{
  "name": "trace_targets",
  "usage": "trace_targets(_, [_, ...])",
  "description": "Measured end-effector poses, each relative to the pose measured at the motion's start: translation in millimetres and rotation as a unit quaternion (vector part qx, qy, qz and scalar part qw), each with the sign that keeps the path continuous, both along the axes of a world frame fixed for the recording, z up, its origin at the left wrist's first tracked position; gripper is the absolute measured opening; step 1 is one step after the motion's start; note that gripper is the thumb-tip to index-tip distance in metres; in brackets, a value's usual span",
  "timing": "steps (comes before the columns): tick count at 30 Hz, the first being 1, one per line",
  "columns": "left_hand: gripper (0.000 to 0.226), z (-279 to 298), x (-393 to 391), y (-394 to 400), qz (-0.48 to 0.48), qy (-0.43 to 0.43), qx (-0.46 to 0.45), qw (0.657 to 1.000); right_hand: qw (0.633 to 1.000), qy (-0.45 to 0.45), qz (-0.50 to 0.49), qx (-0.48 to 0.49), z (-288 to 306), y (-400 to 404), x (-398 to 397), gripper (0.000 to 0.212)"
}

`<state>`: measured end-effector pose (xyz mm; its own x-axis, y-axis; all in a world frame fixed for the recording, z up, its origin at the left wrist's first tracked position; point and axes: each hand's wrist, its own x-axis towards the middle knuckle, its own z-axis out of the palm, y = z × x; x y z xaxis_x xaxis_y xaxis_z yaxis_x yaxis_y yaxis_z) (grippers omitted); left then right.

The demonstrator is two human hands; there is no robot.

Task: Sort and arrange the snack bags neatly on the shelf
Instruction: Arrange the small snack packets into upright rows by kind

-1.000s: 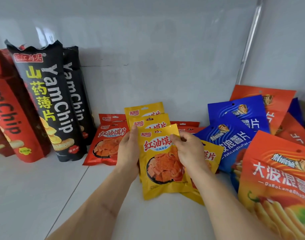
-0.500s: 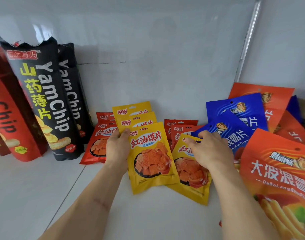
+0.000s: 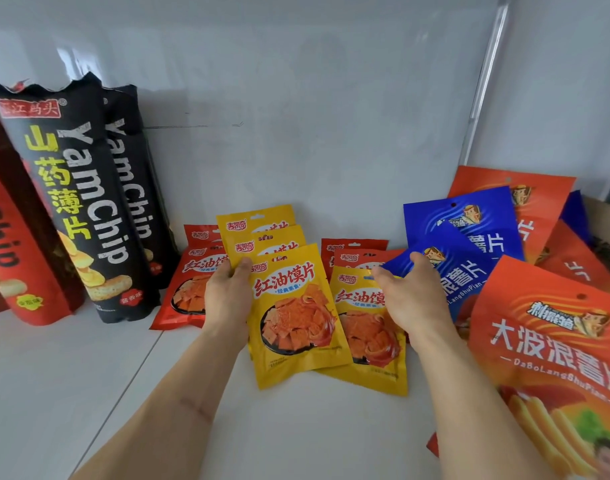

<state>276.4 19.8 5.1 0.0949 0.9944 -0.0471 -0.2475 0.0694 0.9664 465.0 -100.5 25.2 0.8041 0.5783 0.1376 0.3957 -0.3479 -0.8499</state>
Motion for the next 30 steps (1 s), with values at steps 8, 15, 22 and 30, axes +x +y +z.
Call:
trace_targets(8, [0.009,1.8,-4.1,3.2,0.011,-0.004,-0.007,1.0,0.995,-0.034,0.017,-0.089,4.2,-5.5,4.6,0.081])
trace_targets(15, [0.012,0.7,-4.6,4.6,0.021,0.0,0.0,1.0,0.987,0.115,0.106,-0.047,-4.7,-3.1,2.8,0.038])
trace_targets(22, [0.018,1.3,-8.6,6.8,0.034,-0.037,-0.018,0.999,0.968,0.211,0.126,0.054,-19.1,9.8,8.5,0.005])
trace_targets(30, [0.007,-3.7,-8.9,9.4,0.044,-0.043,-0.021,0.998,0.89,0.375,0.242,0.097,-21.9,11.4,-2.2,0.017])
